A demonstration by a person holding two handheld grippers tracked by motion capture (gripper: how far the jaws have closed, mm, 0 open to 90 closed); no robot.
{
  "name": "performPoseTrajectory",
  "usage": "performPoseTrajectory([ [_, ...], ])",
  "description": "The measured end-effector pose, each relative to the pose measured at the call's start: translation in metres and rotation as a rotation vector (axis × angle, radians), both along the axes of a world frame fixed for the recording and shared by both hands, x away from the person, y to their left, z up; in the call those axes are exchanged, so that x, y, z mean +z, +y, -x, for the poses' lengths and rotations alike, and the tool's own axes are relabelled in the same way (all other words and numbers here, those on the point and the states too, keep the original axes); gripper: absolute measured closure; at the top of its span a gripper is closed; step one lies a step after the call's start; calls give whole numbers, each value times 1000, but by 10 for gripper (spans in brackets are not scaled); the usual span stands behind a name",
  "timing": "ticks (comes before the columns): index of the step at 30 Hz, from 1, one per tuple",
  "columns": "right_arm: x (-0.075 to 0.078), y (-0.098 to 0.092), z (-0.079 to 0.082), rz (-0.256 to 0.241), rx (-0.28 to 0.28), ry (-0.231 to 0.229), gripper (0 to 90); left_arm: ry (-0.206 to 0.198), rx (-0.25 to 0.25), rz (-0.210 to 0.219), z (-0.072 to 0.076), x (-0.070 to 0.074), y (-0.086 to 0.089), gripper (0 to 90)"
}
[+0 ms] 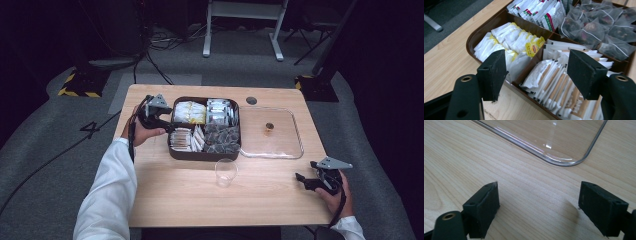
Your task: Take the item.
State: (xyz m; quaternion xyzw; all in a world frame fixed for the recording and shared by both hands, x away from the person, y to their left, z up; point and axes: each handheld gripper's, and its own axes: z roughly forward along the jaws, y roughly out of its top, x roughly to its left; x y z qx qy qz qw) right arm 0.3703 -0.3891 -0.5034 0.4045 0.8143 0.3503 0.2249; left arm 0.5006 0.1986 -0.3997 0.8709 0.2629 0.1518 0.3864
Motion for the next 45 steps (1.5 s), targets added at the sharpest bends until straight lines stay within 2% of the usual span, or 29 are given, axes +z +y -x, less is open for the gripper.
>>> performPoseTrajectory([
  [3,0,0,0,0,0,0,172,3,2,-5,-4,-1,-3,360],
  [4,0,0,0,1,0,0,172,-13,5,-15,-8,0,-7,374],
  [8,0,0,0,3,0,-3,172,-9,13,-21,-14,0,-13,428],
  [12,0,0,1,5,0,-5,172,5,3,-59,-23,-2,-20,434],
  [13,0,0,1,6,0,-7,173,25,-3,-70,-27,-4,-22,434],
  [18,0,1,1,7,0,-8,174,54,-13,-99,-34,-13,-27,448],
  [25,0,1,1,8,2,-9,174,77,17,-103,-41,-22,-28,505],
  [26,0,1,1,8,2,-9,174,85,19,-115,-42,-24,-28,509],
  [27,0,1,1,8,2,-8,174,99,22,-122,-45,-26,-28,509],
  [29,0,1,1,7,1,-8,174,91,37,-131,-47,-29,-27,508],
  [33,0,1,1,8,2,-9,174,106,53,-123,-50,-32,-27,482],
  [36,0,1,1,10,2,-11,174,110,69,-156,-53,-37,-30,467],
  [39,0,1,1,9,3,-11,176,131,52,-139,-55,-37,-31,467],
  [41,0,1,1,9,3,-12,176,148,28,-126,-55,-38,-31,550],
  [43,0,1,1,9,4,-11,176,151,27,-129,-55,-38,-31,562],
  [44,0,1,1,10,5,-13,176,159,15,-119,-55,-39,-30,615],
  [45,0,1,1,10,5,-13,176,164,14,-114,-55,-39,-29,615],
])
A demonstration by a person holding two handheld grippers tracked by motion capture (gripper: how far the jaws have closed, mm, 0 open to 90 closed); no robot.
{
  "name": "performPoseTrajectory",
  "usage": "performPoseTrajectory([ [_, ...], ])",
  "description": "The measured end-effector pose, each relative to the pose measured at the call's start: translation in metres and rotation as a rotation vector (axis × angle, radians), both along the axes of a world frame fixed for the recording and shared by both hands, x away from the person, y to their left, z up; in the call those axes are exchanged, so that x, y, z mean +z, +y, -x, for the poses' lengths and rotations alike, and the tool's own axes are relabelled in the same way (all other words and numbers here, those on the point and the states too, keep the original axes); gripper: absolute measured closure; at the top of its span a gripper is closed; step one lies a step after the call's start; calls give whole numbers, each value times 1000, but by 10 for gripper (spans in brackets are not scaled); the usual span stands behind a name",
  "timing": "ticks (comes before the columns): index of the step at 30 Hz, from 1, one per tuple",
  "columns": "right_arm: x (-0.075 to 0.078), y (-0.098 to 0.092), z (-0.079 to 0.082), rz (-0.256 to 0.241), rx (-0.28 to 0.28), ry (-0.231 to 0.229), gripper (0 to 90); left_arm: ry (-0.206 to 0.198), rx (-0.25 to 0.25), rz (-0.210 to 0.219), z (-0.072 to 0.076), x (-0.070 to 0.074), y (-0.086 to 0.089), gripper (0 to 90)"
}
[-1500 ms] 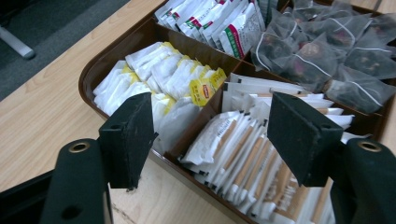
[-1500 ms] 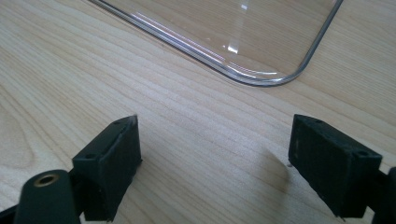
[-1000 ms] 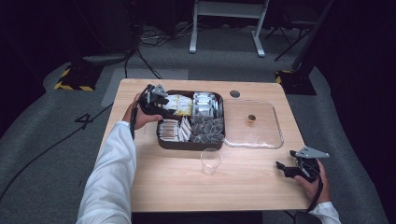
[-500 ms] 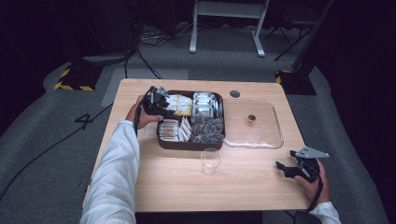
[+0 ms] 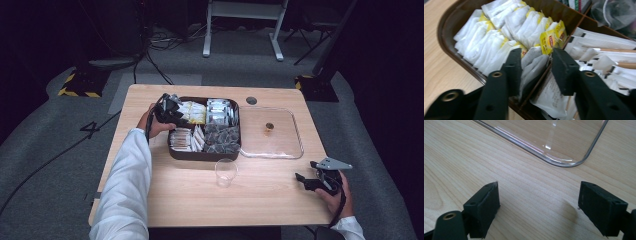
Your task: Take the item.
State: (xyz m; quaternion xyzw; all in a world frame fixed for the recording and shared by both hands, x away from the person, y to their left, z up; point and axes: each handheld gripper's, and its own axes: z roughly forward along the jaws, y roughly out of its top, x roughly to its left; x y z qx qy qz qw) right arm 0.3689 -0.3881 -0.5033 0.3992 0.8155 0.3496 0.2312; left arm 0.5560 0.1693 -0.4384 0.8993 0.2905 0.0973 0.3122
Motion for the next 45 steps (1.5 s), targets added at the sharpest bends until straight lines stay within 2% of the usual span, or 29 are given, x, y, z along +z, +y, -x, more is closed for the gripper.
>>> performPoseTrajectory([
  [2,0,0,0,2,0,-3,176,-24,22,9,-1,2,3,576],
  [4,0,0,0,3,1,-3,176,-22,22,26,-1,3,6,571],
  [5,0,0,0,3,1,-3,177,-17,19,30,-1,3,6,584],
  [7,0,0,0,4,1,-4,176,-20,28,1,-2,3,7,597],
  [9,0,0,0,3,1,-3,176,-33,40,27,-3,2,8,628],
  [12,0,0,0,3,0,-4,176,-49,55,22,-4,1,8,661],
  [13,0,0,0,4,0,-6,176,-43,54,-15,-5,-2,6,661],
  [15,0,0,0,4,0,-5,176,-40,60,-37,-5,-4,5,662],
  [18,0,1,1,5,2,-7,176,-59,74,-50,-6,-5,4,727],
  [21,0,0,1,5,2,-7,176,-68,73,-58,-5,-5,4,852],
  [26,0,0,1,4,3,-6,176,-84,77,-73,-4,-4,5,898],
  [32,0,0,1,5,3,-7,176,-108,78,-52,0,2,10,900],
  [38,0,0,0,3,2,-4,176,-162,70,-10,9,19,13,900],
  [44,0,0,0,3,2,-5,176,-186,58,0,14,30,12,900],
  [45,0,0,0,3,2,-4,176,-200,59,5,16,34,13,900],
])
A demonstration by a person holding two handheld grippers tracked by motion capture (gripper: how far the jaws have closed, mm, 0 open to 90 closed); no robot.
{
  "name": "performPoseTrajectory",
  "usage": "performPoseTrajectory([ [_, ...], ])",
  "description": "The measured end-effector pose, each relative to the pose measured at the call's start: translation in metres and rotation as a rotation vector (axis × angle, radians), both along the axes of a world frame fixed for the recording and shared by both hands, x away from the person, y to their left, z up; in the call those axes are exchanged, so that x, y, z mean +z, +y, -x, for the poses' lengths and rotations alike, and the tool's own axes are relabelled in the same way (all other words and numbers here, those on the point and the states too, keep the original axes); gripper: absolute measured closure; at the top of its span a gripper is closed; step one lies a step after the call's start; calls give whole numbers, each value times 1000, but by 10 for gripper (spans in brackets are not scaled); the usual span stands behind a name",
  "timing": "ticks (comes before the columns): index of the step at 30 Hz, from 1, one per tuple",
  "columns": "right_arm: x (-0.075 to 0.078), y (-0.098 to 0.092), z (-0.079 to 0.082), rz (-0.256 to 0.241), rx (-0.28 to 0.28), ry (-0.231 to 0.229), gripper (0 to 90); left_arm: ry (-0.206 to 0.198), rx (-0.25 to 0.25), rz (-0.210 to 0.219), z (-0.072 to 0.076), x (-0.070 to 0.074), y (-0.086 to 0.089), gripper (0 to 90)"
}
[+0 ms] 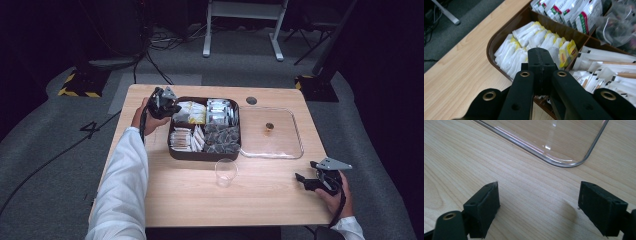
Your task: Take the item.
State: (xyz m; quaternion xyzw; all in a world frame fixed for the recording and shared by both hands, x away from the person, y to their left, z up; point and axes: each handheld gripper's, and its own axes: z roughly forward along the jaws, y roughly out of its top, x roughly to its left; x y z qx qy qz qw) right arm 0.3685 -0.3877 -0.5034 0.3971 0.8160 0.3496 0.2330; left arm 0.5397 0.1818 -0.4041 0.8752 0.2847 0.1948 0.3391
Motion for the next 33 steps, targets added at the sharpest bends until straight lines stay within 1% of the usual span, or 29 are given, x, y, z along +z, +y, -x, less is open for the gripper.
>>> performPoseTrajectory([
  [2,0,0,0,-1,1,1,176,-7,0,3,1,2,0,900],
  [4,0,0,0,-1,1,1,176,-12,6,31,3,4,1,900],
  [5,0,0,0,0,0,0,176,-15,6,32,3,6,2,900],
  [6,0,0,0,0,0,0,176,-24,9,44,5,9,4,900],
  [7,0,0,0,0,0,0,176,-24,9,44,5,9,4,900],
  [8,0,0,0,-1,1,1,176,-24,9,55,6,10,5,900],
  [9,0,0,0,-1,1,1,176,-36,9,67,8,14,5,900],
  [10,0,0,0,-1,1,1,176,-39,6,74,9,16,6,900],
  [11,0,0,0,-1,1,1,176,-39,6,74,9,16,6,900],
  [13,0,0,0,-1,1,1,176,-48,9,87,11,20,7,900],
  [15,0,0,0,0,1,1,176,-64,11,89,13,24,8,900],
  [17,0,0,0,-1,0,1,176,-69,14,99,16,27,9,900],
  [19,0,0,0,-1,0,2,176,-84,12,96,18,31,11,900],
  [20,0,0,0,-1,0,2,176,-89,10,111,21,33,12,900],
  [24,0,0,0,-2,0,2,176,-93,9,125,26,36,14,900],
  [26,0,0,0,-1,1,2,176,-99,1,123,28,36,14,900],
  [29,0,0,0,-3,0,4,176,-100,-8,145,34,39,15,900],
  [30,0,0,0,-3,-1,4,176,-109,-13,148,35,40,15,900],
  [32,0,0,0,-3,-1,5,175,-114,-32,174,41,43,16,900],
  [33,0,0,0,-3,-1,5,175,-114,-32,174,41,43,16,900],
])
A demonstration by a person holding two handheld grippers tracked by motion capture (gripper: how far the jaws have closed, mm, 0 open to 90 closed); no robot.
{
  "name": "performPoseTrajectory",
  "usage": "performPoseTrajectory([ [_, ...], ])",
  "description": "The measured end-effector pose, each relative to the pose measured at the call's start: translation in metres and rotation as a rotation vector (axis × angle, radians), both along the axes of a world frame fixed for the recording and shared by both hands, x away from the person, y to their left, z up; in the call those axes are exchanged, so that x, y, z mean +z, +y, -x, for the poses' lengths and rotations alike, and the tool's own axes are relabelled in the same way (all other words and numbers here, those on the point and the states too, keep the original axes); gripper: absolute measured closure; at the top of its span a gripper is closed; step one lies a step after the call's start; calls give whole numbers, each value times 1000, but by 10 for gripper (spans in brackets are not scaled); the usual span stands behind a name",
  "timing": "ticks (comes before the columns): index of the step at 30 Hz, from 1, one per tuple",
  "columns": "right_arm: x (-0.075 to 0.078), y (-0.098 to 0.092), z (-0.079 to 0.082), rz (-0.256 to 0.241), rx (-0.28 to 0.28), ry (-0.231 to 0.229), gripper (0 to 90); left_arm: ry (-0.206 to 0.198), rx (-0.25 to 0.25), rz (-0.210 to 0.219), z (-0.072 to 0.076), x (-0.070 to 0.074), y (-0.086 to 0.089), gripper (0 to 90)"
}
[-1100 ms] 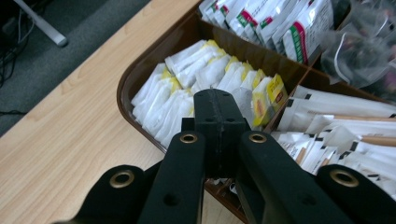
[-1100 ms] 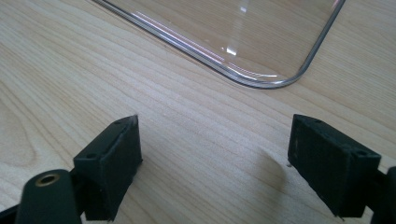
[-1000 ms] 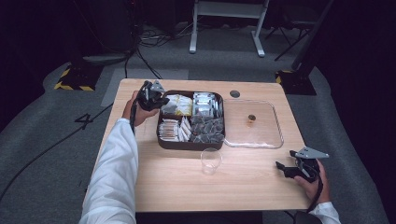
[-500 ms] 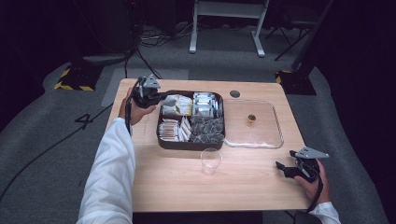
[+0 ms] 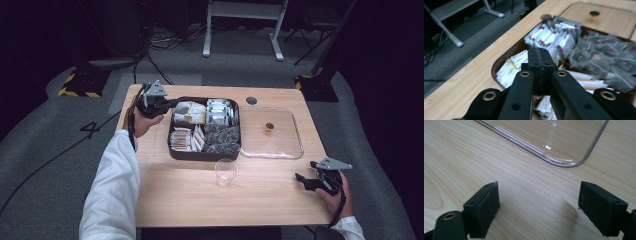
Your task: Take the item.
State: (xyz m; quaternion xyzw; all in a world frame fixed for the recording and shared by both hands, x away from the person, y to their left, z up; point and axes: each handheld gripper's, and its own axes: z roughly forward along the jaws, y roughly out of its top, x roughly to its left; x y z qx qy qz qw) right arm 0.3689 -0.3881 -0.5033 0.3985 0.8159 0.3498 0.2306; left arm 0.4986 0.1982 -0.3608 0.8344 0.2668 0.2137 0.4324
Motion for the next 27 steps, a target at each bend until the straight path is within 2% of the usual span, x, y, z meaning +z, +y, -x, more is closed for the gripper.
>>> performPoseTrajectory([
  [3,0,0,0,0,-1,0,175,-14,-14,23,8,3,2,900],
  [7,0,0,0,-1,0,3,174,-26,-28,30,17,7,3,900],
  [8,0,0,0,-1,0,2,174,-20,-35,35,19,7,2,900],
  [10,0,0,0,-2,0,3,174,-24,-43,23,24,8,0,900],
  [14,0,0,0,-2,0,4,174,-29,-53,24,30,9,-3,900],
  [18,0,0,0,-2,0,3,174,-30,-95,54,42,14,-6,900],
  [27,0,0,0,-2,0,4,173,-42,-156,51,61,20,-18,900],
])
